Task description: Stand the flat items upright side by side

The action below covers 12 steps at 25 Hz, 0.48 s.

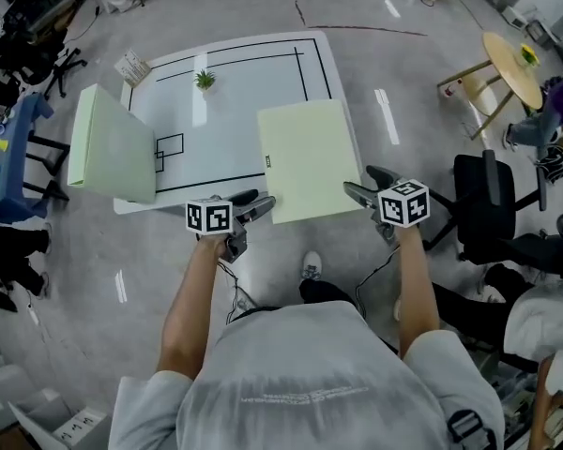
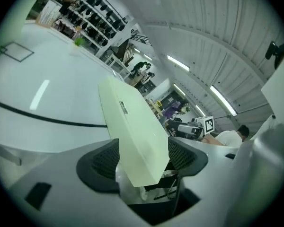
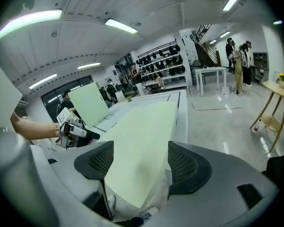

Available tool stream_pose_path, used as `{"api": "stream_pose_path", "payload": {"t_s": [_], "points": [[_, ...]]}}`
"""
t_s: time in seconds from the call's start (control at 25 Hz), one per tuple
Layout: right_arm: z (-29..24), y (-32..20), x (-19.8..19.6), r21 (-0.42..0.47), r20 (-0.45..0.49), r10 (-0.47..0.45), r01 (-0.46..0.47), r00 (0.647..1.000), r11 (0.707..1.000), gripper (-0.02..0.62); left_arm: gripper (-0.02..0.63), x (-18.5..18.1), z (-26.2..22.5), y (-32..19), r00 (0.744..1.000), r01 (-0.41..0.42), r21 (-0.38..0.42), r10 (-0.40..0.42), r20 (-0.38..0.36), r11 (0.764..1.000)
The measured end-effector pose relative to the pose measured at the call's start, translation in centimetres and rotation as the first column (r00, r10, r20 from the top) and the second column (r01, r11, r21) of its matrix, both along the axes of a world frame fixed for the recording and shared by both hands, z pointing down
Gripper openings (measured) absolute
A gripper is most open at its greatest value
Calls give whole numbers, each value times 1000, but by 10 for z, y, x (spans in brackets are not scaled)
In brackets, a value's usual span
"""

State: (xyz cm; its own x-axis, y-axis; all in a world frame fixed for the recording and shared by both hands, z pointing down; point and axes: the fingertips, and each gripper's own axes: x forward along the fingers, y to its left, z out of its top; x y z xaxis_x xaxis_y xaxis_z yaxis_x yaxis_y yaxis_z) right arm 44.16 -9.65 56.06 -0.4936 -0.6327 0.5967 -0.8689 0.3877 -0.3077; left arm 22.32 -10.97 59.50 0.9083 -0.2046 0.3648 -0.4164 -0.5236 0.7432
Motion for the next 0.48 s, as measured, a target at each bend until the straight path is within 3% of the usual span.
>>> {"api": "stream_pose_path", "payload": {"t_s": [0.2, 0.48], "points": [[37, -7, -1, -95, 60, -80, 86, 995, 992, 374, 351, 24, 28, 10, 995, -67, -127, 56, -83, 990], [61, -8, -8, -159, 127, -149, 168, 981, 973, 383, 368, 38, 49, 11, 980, -55, -212, 12, -200, 976]]}}
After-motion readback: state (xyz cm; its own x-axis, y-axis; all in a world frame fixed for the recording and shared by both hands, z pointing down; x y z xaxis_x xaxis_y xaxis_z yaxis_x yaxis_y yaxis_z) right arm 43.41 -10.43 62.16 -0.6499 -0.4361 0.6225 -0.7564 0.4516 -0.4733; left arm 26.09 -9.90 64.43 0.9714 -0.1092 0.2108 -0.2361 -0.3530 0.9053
